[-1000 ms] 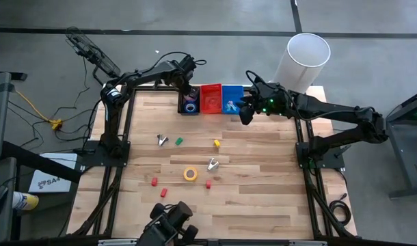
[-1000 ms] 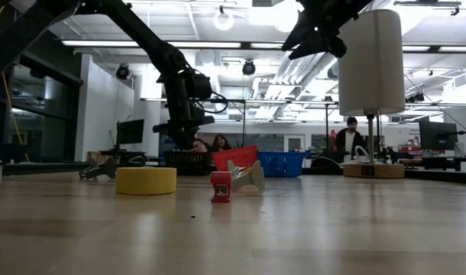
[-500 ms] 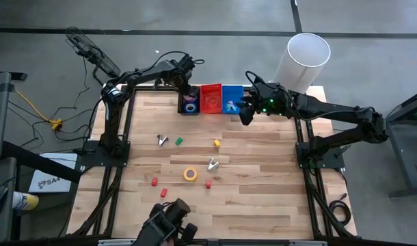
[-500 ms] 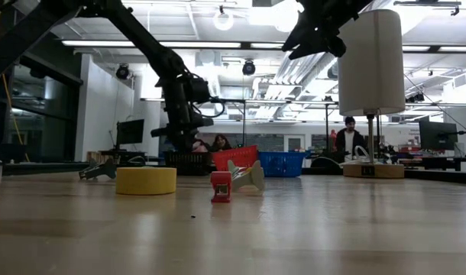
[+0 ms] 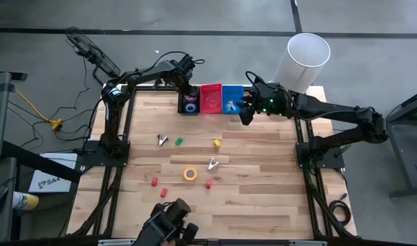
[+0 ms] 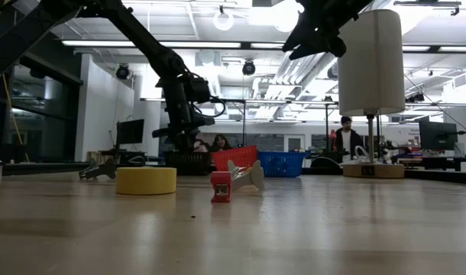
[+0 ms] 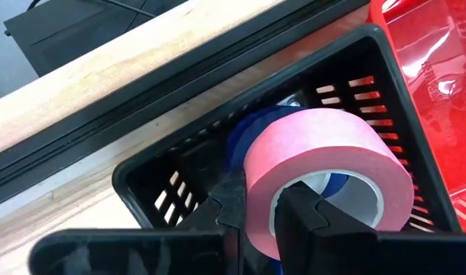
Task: Pick and place Stapler, Stapler remover, tape
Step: Put the pink tape into the black bin, then put the yellow tape into the black bin
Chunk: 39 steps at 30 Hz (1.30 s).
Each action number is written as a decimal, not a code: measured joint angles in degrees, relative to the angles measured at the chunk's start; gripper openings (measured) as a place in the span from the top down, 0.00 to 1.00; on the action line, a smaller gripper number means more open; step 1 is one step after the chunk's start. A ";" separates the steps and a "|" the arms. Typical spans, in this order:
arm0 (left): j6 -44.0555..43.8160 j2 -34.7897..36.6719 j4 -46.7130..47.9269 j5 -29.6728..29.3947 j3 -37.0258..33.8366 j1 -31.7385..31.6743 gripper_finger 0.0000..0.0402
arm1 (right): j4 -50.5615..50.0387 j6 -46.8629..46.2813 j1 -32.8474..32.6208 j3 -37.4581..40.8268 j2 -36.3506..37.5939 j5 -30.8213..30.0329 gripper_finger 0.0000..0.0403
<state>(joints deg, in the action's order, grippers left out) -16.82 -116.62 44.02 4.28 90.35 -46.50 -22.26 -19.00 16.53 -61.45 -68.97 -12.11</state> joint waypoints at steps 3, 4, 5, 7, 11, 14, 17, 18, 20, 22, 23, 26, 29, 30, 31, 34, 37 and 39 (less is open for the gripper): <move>0.00 0.00 -0.01 -0.13 0.00 0.00 0.85 | 0.00 0.00 -0.01 0.00 0.00 -0.01 0.63; 0.00 0.00 0.02 -0.13 0.00 0.00 0.82 | 0.00 0.00 0.00 0.00 0.00 -0.01 0.63; 0.00 0.00 -0.03 -0.15 0.00 0.00 0.79 | 0.00 0.00 0.00 0.00 0.00 0.00 0.63; 0.00 0.00 -0.11 -0.12 0.00 0.00 0.75 | 0.00 -0.07 -0.01 0.00 0.00 0.00 0.63; 0.86 0.00 -0.18 0.98 0.00 0.00 0.72 | 0.00 -0.05 0.00 0.00 0.00 -0.01 0.63; 1.83 0.00 -0.14 1.00 0.00 0.00 0.72 | 0.00 -0.17 0.00 0.00 0.00 0.01 0.63; 1.97 0.00 0.04 1.04 0.00 -0.02 0.72 | -0.06 -0.35 0.00 0.00 0.00 0.01 0.63; 1.98 0.09 0.27 1.08 0.03 -0.14 0.72 | -0.18 -0.42 -0.01 0.00 0.00 0.03 0.63; 2.49 0.25 2.17 1.07 0.79 -0.48 0.72 | -0.24 -0.44 0.00 0.00 0.00 0.15 0.63; 3.49 0.41 3.43 0.37 2.09 -0.58 0.72 | -0.23 -0.74 0.01 0.00 0.00 0.20 0.63; 3.92 0.42 4.38 -0.34 2.82 -0.76 0.72 | -0.24 -1.09 -0.01 0.00 0.00 0.21 0.63; 5.12 0.42 7.72 -1.59 5.63 -0.79 0.71 | -0.22 -1.51 0.01 0.00 0.00 0.21 0.63; 7.21 0.44 10.94 -2.98 8.52 -0.76 0.71 | -0.23 -1.51 0.01 0.00 0.00 0.23 0.63; 7.93 0.44 12.39 -3.04 9.45 -0.76 0.71 | -0.24 -1.53 0.01 0.00 0.00 0.23 0.63; 8.77 0.44 13.64 -3.10 10.45 -0.76 0.71 | -0.24 -1.51 0.01 0.00 0.00 0.25 0.63; 11.00 0.44 17.99 -3.17 13.76 -0.76 0.71 | -0.24 -1.53 0.01 0.00 -0.01 0.25 0.63; 14.60 0.57 22.63 -2.49 17.53 -0.76 0.71 | -0.24 -1.53 0.01 0.00 0.00 0.26 0.63; 16.18 1.17 24.29 -2.06 19.23 -0.76 0.71 | -0.26 -1.53 0.01 0.00 0.00 0.28 0.63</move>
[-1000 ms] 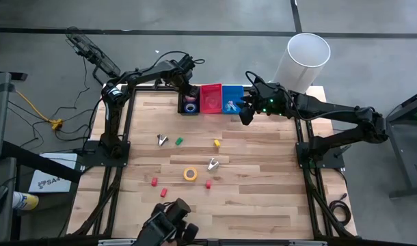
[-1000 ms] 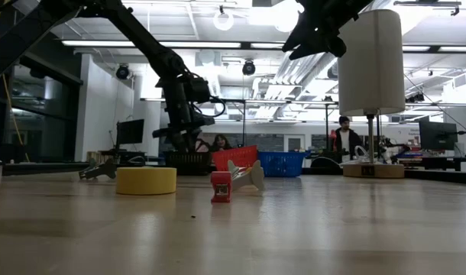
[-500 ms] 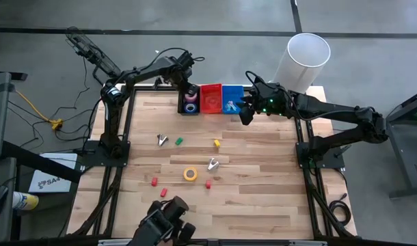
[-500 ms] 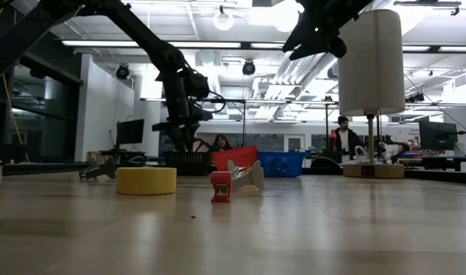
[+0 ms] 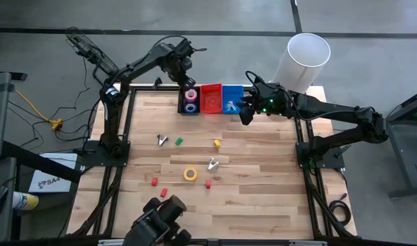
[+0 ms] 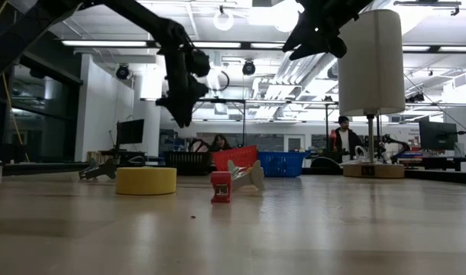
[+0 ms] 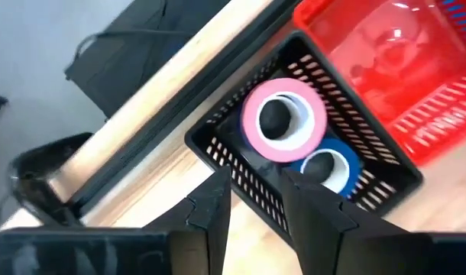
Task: Pick and place Stapler, Stapler remover, tape
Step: Put the yellow tape into the black bin
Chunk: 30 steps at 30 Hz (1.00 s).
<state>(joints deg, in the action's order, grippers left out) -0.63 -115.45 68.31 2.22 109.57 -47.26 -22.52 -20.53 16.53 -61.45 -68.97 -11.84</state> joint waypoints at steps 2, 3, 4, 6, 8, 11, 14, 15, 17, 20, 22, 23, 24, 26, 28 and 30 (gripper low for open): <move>0.46 1.07 1.14 0.26 0.86 0.02 0.71 | -0.18 0.01 -0.01 0.00 -0.01 0.02 0.63; 0.49 1.84 1.55 0.25 1.11 0.02 0.71 | -0.38 0.00 0.00 0.00 0.00 0.05 0.63; 0.46 2.77 1.40 0.40 1.20 0.02 0.71 | -0.61 0.01 0.00 0.00 -0.01 0.12 0.63; 0.40 4.80 1.35 0.87 1.24 0.02 0.71 | -0.95 0.01 0.00 0.00 -0.02 0.13 0.63; 0.25 6.70 1.34 1.13 1.28 0.00 0.71 | -1.00 0.02 -0.01 0.00 -0.02 0.13 0.63; -0.03 9.73 2.60 1.28 1.28 0.02 0.71 | -0.98 0.12 0.00 0.00 -0.02 0.22 0.63; -0.03 12.83 5.07 1.29 1.31 0.16 0.71 | -1.02 0.27 0.00 0.00 -0.01 0.32 0.63; -0.03 13.70 6.03 1.24 1.32 0.39 0.71 | -1.00 0.58 0.00 0.00 0.00 0.50 0.63; -0.03 15.39 7.73 1.29 1.32 0.50 0.71 | -1.01 1.25 0.00 0.00 -0.02 0.83 0.63; 0.28 18.28 9.82 1.41 1.32 0.56 0.71 | -1.12 1.45 -0.01 0.00 0.00 0.99 0.63; 0.74 20.05 10.48 1.46 1.32 0.55 0.71 | -1.24 1.51 -0.01 0.00 -0.01 1.06 0.63; 0.89 20.80 10.75 1.50 1.32 0.56 0.71 | -1.22 1.51 0.00 0.00 -0.02 1.07 0.63; 0.89 21.46 11.22 1.49 1.32 0.77 0.71 | -1.22 1.51 0.00 0.00 -0.01 1.07 0.63; 1.01 22.81 11.94 1.69 1.30 0.85 0.71 | -1.22 1.53 0.00 0.00 -0.02 1.07 0.63; 1.37 24.12 12.74 1.81 1.30 0.92 0.71 | -1.22 1.54 0.00 0.00 -0.01 1.07 0.63; 1.45 24.84 13.91 1.83 1.30 1.57 0.71 | -1.22 1.55 -0.01 0.00 -0.02 1.09 0.63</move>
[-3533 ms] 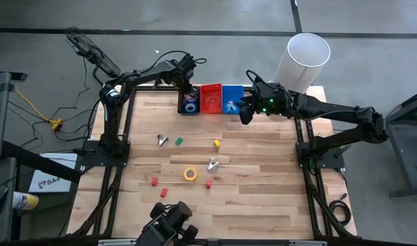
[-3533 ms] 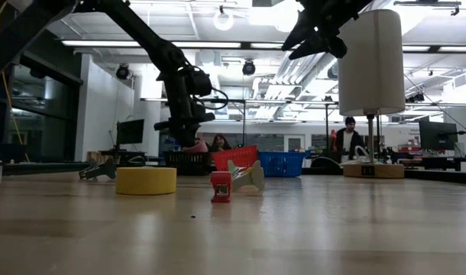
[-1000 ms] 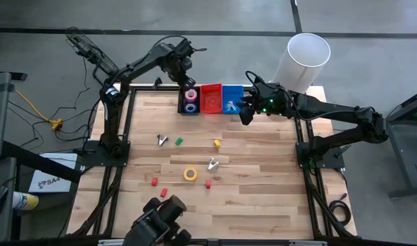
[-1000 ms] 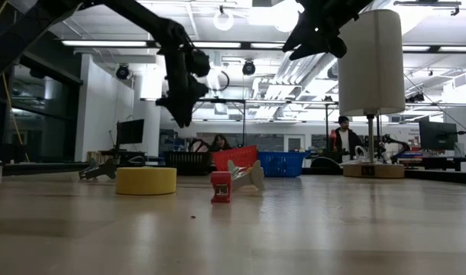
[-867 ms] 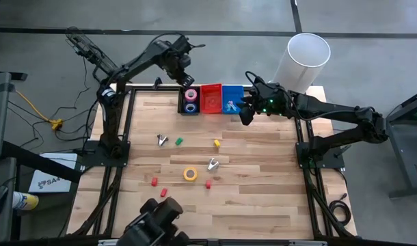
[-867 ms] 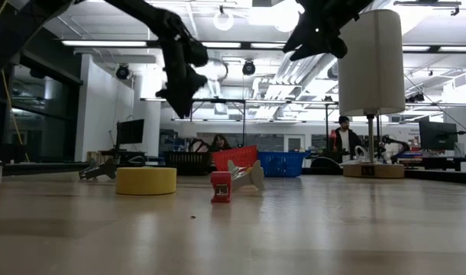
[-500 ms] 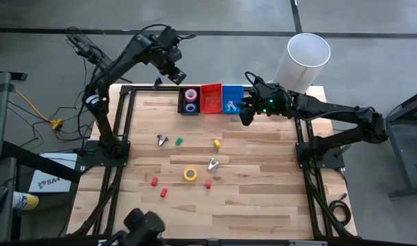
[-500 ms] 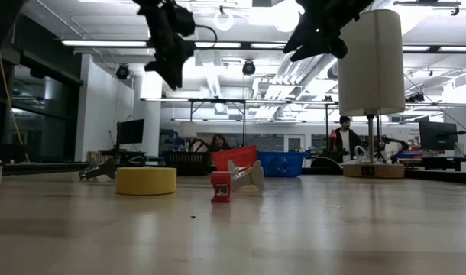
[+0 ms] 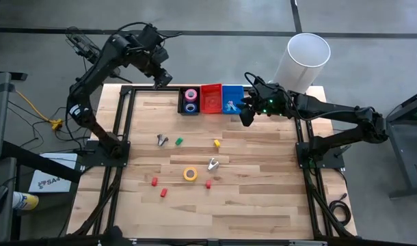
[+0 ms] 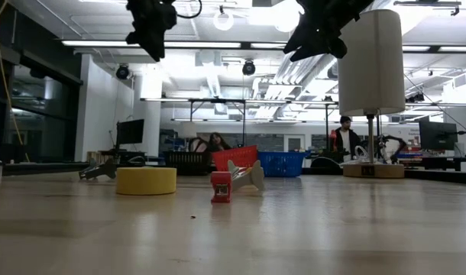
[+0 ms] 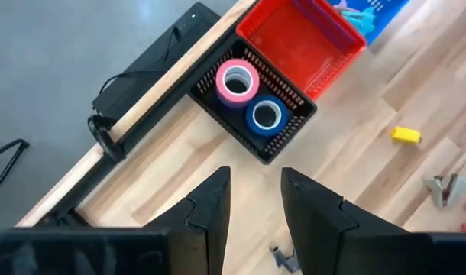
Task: Pick and place Stapler, Stapler remover, tape
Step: Put the yellow tape into the black bin
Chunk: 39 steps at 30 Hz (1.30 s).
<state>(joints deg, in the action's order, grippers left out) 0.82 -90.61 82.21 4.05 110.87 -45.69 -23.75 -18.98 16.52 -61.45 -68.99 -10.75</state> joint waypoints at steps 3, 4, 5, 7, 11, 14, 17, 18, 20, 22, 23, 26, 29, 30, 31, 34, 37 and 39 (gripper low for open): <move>0.00 0.13 1.65 -0.48 -0.04 1.08 0.71 | -0.02 0.35 0.01 0.00 0.00 0.02 0.63; 0.00 0.13 2.33 -0.48 -0.04 1.65 0.71 | -0.01 0.69 0.01 0.00 0.00 0.07 0.63; 0.00 0.17 3.13 -0.50 -0.04 2.19 0.71 | 0.00 1.05 0.01 0.00 0.00 0.27 0.63; 0.00 0.18 4.35 -0.57 -0.05 3.16 0.71 | -0.02 1.05 0.01 0.00 0.00 0.73 0.63; -1.16 0.18 5.20 -0.88 -0.07 5.94 0.71 | -0.64 1.07 0.01 0.00 0.00 1.90 0.63; -2.49 0.18 5.95 -2.34 -0.07 7.67 0.71 | -1.03 1.07 -0.01 0.01 0.00 2.39 0.63; -2.91 0.21 6.84 -4.60 -0.48 9.17 0.71 | -1.38 1.09 0.01 0.00 0.00 2.61 0.63; -3.26 0.24 6.72 -4.86 -1.13 9.86 0.71 | -1.71 1.07 0.01 0.00 0.00 2.68 0.63; -4.32 0.24 6.70 -4.82 -2.76 11.03 0.71 | -2.29 1.24 -0.01 0.02 0.00 3.03 0.63; -5.47 0.42 6.69 -4.61 -4.83 11.99 0.71 | -3.19 1.50 0.00 0.01 0.00 3.65 0.63; -5.89 0.57 6.47 -4.64 -5.98 12.62 0.71 | -3.66 1.51 0.01 0.01 0.00 3.87 0.63; -8.15 0.63 6.30 -4.91 -9.65 14.65 0.71 | -4.92 2.13 0.00 0.02 0.00 4.51 0.63; -10.28 0.57 6.12 -4.93 -13.24 17.11 0.71 | -5.38 2.57 -0.01 0.02 0.00 5.19 0.63; -10.90 0.57 5.78 -4.92 -14.55 17.94 0.71 | -5.62 2.58 -0.01 0.02 0.00 5.21 0.63; -11.66 0.57 5.15 -4.92 -15.90 18.94 0.71 | -5.76 2.82 -0.01 0.02 0.00 5.25 0.63; -13.37 0.57 2.80 -4.61 -19.71 22.01 0.71 | -6.11 3.23 0.00 0.02 0.00 5.23 0.63; -14.33 0.57 0.14 -4.57 -23.01 25.35 0.71 | -6.61 3.99 0.01 0.02 0.00 5.25 0.63; -14.42 0.57 -2.32 -4.30 -25.06 27.64 0.71 | -7.09 4.07 0.01 0.02 0.00 5.38 0.63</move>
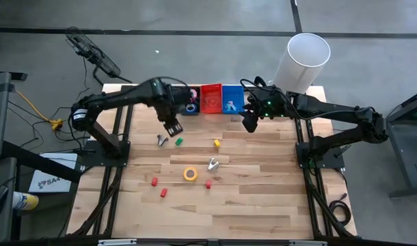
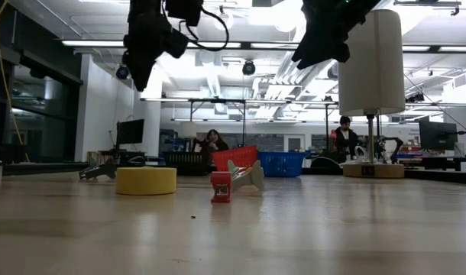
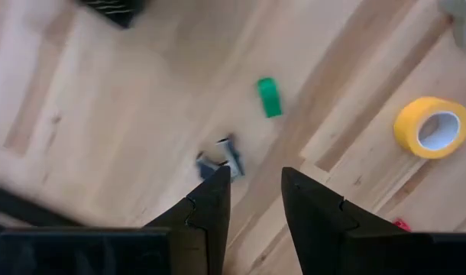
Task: Pick and place Stapler, Stapler remover, tape
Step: Put the yellow tape into the black bin
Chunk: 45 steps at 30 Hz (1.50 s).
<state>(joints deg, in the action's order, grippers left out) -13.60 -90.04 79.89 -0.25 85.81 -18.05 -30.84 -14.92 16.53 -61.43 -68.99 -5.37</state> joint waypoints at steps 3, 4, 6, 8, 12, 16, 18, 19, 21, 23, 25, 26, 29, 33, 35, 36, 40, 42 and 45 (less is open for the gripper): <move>1.42 0.00 -4.06 1.95 -2.71 3.40 0.71 | -0.27 0.02 0.00 0.00 0.00 0.88 0.63; 2.66 0.00 -5.45 2.59 -3.59 4.59 0.71 | -0.27 0.15 0.00 0.00 0.00 1.45 0.63; 5.67 0.00 -7.79 3.07 -5.19 7.06 0.71 | -0.27 0.73 -0.01 0.00 0.00 2.20 0.63; 9.13 0.00 -10.61 3.15 -6.85 9.32 0.71 | -0.27 0.87 -0.01 0.00 0.00 2.93 0.63; 17.16 -0.02 -16.14 3.19 -10.69 13.11 0.71 | -0.27 -0.08 -0.02 0.00 0.00 3.26 0.63; 21.60 -0.02 -20.39 3.56 -14.28 16.15 0.71 | -0.27 -1.72 -0.04 0.00 0.00 3.28 0.63; 23.21 -0.01 -22.72 5.19 -15.86 17.55 0.71 | -0.27 -2.65 -0.06 0.00 0.00 3.51 0.63; 24.52 -0.01 -23.52 6.20 -16.74 18.31 0.71 | -0.27 -2.99 -0.06 0.00 0.00 4.16 0.63; 27.56 -0.02 -25.21 7.63 -18.22 20.06 0.69 | -0.25 -3.05 -0.06 0.00 0.00 5.62 0.63; 29.70 -0.02 -29.03 9.07 -19.77 21.69 0.66 | -0.26 -3.14 -0.06 0.00 0.00 6.44 0.63; 29.93 -0.02 -32.03 9.54 -21.23 23.35 0.61 | -0.25 -4.13 -0.07 0.00 0.00 7.15 0.63; 29.99 -0.02 -33.56 9.29 -21.79 24.23 0.58 | -0.25 -4.48 -0.09 0.00 0.00 7.31 0.63; 32.21 -0.28 -37.43 8.17 -23.25 26.94 0.50 | -0.25 -4.74 -0.09 0.00 0.00 8.05 0.63; 38.46 -1.49 -40.59 5.80 -24.12 30.64 0.46 | -0.25 -4.63 -0.09 0.00 0.00 8.97 0.63; 40.88 -2.58 -41.45 4.48 -24.12 32.17 0.45 | -0.27 -4.78 -0.09 0.00 0.00 8.99 0.63; 41.87 -3.26 -41.80 3.81 -24.12 32.80 0.45 | -0.27 -5.08 -0.09 0.00 0.00 9.01 0.63; 42.92 -5.98 -44.41 1.36 -24.12 33.97 0.45 | -0.31 -6.08 -0.10 0.00 0.00 9.03 0.63; 42.82 -7.69 -45.40 1.41 -24.12 33.91 0.45 | -0.29 -6.27 -0.37 0.00 0.00 9.01 0.63; 42.08 -9.66 -46.09 1.61 -24.12 33.82 0.45 | -0.28 -6.16 -0.96 0.00 0.00 8.81 0.63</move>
<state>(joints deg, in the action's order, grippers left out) 28.48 -99.70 33.80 1.37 61.69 15.77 -31.12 -21.08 15.57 -61.43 -68.99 3.44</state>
